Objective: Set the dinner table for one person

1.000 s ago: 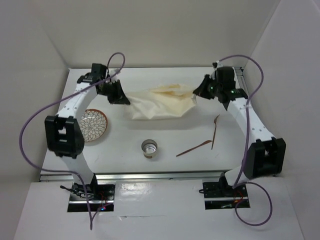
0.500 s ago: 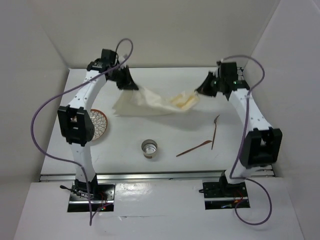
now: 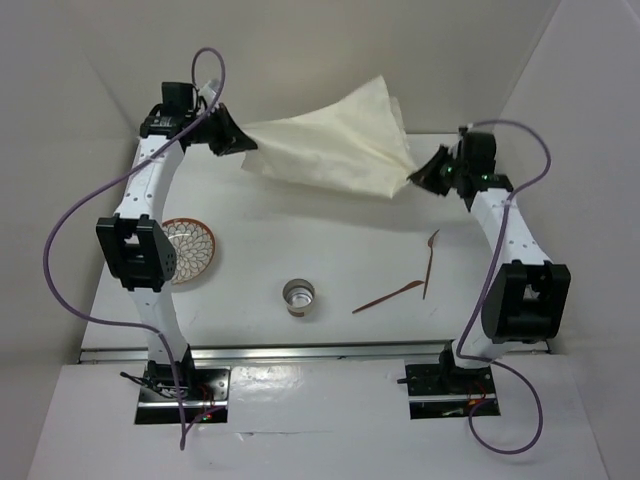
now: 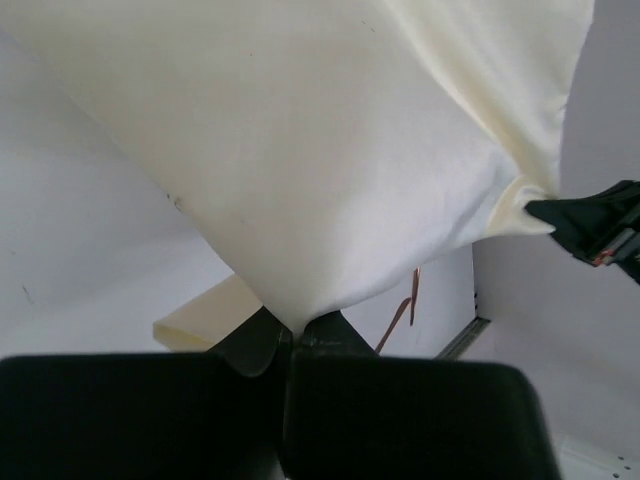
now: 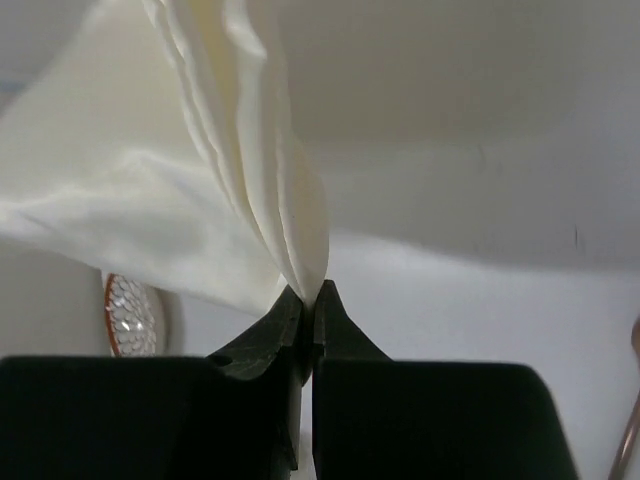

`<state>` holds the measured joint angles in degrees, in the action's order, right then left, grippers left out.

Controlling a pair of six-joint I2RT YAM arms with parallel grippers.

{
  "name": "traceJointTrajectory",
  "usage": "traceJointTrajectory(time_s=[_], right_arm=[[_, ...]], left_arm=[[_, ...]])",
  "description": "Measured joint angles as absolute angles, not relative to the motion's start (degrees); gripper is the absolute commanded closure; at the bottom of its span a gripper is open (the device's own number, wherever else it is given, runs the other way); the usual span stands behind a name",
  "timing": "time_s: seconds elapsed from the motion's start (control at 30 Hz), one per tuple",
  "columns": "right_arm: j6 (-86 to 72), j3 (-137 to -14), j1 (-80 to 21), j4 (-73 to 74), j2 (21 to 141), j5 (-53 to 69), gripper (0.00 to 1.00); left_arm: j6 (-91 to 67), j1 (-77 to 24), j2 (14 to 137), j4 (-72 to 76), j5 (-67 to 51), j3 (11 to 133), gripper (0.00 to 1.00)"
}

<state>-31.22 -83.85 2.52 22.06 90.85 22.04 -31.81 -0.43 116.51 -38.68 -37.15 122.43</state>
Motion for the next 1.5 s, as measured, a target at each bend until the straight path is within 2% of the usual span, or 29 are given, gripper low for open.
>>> traceJointTrajectory(time_s=[0.07,0.1,0.13,0.17,0.23,0.3,0.33,0.37,0.47,0.5,0.53,0.57,0.6,0.67,0.7,0.73,0.77,0.83,0.87,0.93,0.97,1.0,1.07,1.1,1.17,1.33,1.47,1.5], right_arm=[[-32.18,-70.5,2.5,21.45,87.42,22.24,1.0],[-32.58,-65.36,2.35,20.64,86.8,22.37,1.0],[-33.01,-60.9,2.11,20.62,86.7,22.41,0.98],[-33.21,-57.52,1.8,20.84,86.8,22.37,0.71],[-33.61,-53.41,0.67,22.39,87.15,21.91,0.37],[-33.17,-52.82,-0.75,24.03,87.18,21.12,0.15],[-32.91,-53.17,-1.39,24.16,86.91,20.32,0.12],[-32.58,-53.71,-1.85,24.36,86.65,19.68,0.12],[-31.31,-56.73,-2.31,25.39,85.12,17.1,0.14],[-30.94,-57.65,-2.39,25.45,84.6,16.58,0.17],[-30.59,-58.94,-2.39,25.8,84.12,15.68,0.26],[-30.11,-60.27,-2.48,25.98,83.72,14.92,0.43],[-29.45,-61.54,-2.55,26.39,83.59,14.04,0.57],[-29.32,-63.88,-2.83,27.35,83.57,11.55,0.74],[-29.5,-64.31,-3.11,27.66,83.4,9.8,0.8],[-29.56,-64.25,-3.38,28.14,82.98,8.25,0.84],[-29.78,-63.86,-3.6,28.84,82.41,7.16,0.92],[-30.06,-61.6,-3.86,28.62,80.55,5.91,0.94],[-30.17,-60.77,-3.88,28.86,79.88,5.52,0.96],[-30.35,-59.48,-3.92,29.61,79.31,4.84,0.96],[-30.28,-59.68,-3.92,29.67,80.05,4.54,0.9],[-30.15,-60.31,-3.95,29.98,81.28,4.32,0.69],[-29.69,-63.18,-3.99,30.96,85.56,3.64,0.41],[-29.76,-64.64,-3.99,30.94,87.96,3.25,0.33],[-28.75,-67.51,-3.88,31.09,92.97,2.33,0.33],[-28.01,-73.28,-2.83,31.88,102.04,0.97,0.34],[-27.33,-80.51,-1.52,32.64,109.54,-0.25,0.29],[-27.09,-81.95,-1.39,32.56,111.09,-0.69,0.29]], left_arm=[[-31.16,-0.97,115.55,-38.3,-37.54,115.83,1.0],[-30.52,-1.23,115.37,-37.87,-37.58,112.4,0.84],[-30.04,-1.52,116.16,-38.26,-37.52,109.03,0.58],[-29.12,-1.72,117.64,-39.44,-37.28,107.35,0.49],[-28.25,-2.28,122.65,-42.33,-36.38,106.78,0.41],[-27.18,-2.57,128.25,-45.56,-34.15,107.53,0.25],[-27.05,-2.63,130.78,-47.57,-32.27,108.12,0.13],[-26.48,-2.61,131.68,-48.77,-30.57,108.16,0.09],[-26.3,-2.61,130.82,-52.97,-25.96,109.65,0.11],[-25.96,-2.61,129.95,-53.25,-24.91,110.74,0.13],[-25.78,-2.44,128.92,-53.82,-23.73,112.49,0.16],[-25.63,-2.39,127.63,-53.95,-22.74,114.13,0.25],[-25.56,-2.37,126.28,-53.93,-21.98,115.59,0.31],[-25.41,-2.33,123.09,-53.56,-20.86,117.49,0.44],[-25.32,-2.33,121.62,-53.28,-20.58,117.64,0.5],[-25.06,-2.33,120.14,-53.17,-20.34,117.62,0.71],[-25.02,-2.35,119.02,-53.15,-20.12,117.54,0.78],[-24.14,-2.68,117.75,-52.84,-18.96,116.64,0.9],[-23.97,-3.07,117.62,-52.86,-18.04,116.07,1.0],[-23.7,-4.58,118.02,-53.19,-14.9,114.78,1.0],[-23.77,-5.65,118.17,-53.25,-13.15,113.71,0.97],[-23.92,-6.7,118.24,-53.21,-11.57,112.22,0.88],[-24.12,-8.45,117.95,-52.56,-9.3,107.68,0.66],[-24.25,-9.26,117.69,-51.94,-8.71,104.77,0.5],[-24.34,-9.96,117.1,-50.72,-7.88,98.5,0.45],[-25.56,-9.61,116.92,-49.34,-6.11,89.19,0.49],[-25.87,-9.41,116.46,-47.53,-4.25,87.44,0.49],[-25.89,-9.41,116.36,-47.22,-3.88,87.35,0.53]])
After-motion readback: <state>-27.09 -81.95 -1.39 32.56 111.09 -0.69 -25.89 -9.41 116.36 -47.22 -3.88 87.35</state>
